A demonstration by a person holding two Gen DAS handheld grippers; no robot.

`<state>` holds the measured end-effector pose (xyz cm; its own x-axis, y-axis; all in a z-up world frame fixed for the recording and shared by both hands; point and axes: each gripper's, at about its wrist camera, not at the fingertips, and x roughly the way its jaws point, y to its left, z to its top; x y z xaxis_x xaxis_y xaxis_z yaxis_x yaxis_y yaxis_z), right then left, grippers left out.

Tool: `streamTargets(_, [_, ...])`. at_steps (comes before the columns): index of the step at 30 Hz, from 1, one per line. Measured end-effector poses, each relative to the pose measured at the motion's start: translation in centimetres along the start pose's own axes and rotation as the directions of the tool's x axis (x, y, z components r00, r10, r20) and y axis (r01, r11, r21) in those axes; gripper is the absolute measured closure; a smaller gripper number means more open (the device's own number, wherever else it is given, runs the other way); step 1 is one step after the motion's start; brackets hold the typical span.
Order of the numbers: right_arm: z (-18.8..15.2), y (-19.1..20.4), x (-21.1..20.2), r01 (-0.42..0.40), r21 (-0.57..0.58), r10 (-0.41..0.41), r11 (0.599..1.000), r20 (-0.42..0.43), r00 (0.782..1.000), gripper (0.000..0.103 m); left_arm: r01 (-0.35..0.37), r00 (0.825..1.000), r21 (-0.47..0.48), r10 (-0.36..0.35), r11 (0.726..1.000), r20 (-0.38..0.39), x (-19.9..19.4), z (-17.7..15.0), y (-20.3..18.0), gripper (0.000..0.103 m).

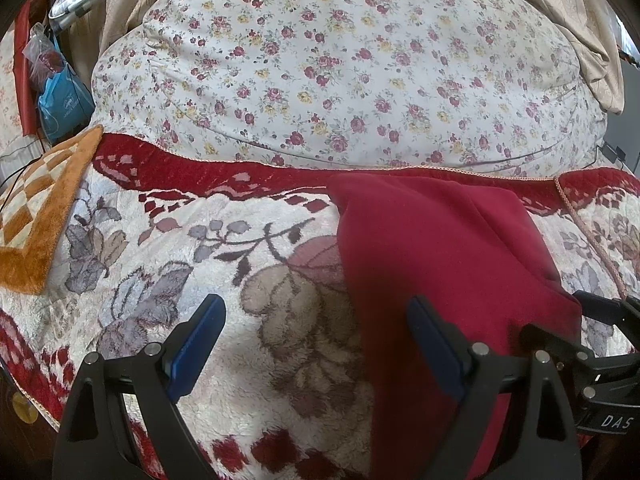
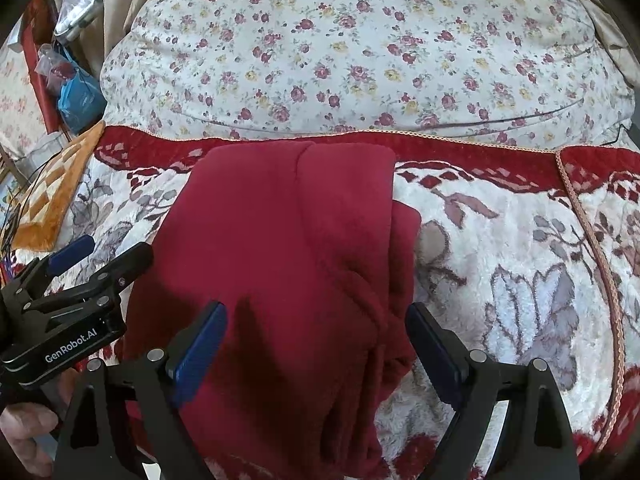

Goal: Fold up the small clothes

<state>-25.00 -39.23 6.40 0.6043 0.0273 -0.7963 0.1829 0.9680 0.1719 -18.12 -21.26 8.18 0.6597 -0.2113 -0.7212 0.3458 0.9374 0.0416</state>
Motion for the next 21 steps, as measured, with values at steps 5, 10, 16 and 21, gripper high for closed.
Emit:
streamTargets(5, [-0.02, -0.06, 0.01, -0.001, 0.005, 0.001, 1.000, 0.002, 1.000, 0.009, 0.000, 1.000, 0.001, 0.000, 1.000, 0.000, 0.02, 0.02, 0.01, 0.012])
streamTargets(10, [-0.02, 0.05, 0.06, 0.001, 0.000, -0.001, 1.000, 0.002, 1.000, 0.010, 0.001, 1.000, 0.001, -0.001, 1.000, -0.001, 0.04, 0.00, 0.03, 0.012])
streamTargets(16, [-0.05, 0.20, 0.16, 0.001, 0.001, -0.001, 1.000, -0.003, 1.000, 0.009, 0.002, 1.000, 0.000, -0.002, 1.000, -0.001, 0.01, 0.02, 0.05, 0.012])
streamTargets(21, [-0.17, 0.40, 0.31, 0.001, -0.004, -0.001, 1.000, -0.011, 1.000, 0.010, 0.002, 1.000, 0.000, -0.002, 1.000, -0.001, 0.09, -0.12, 0.04, 0.012])
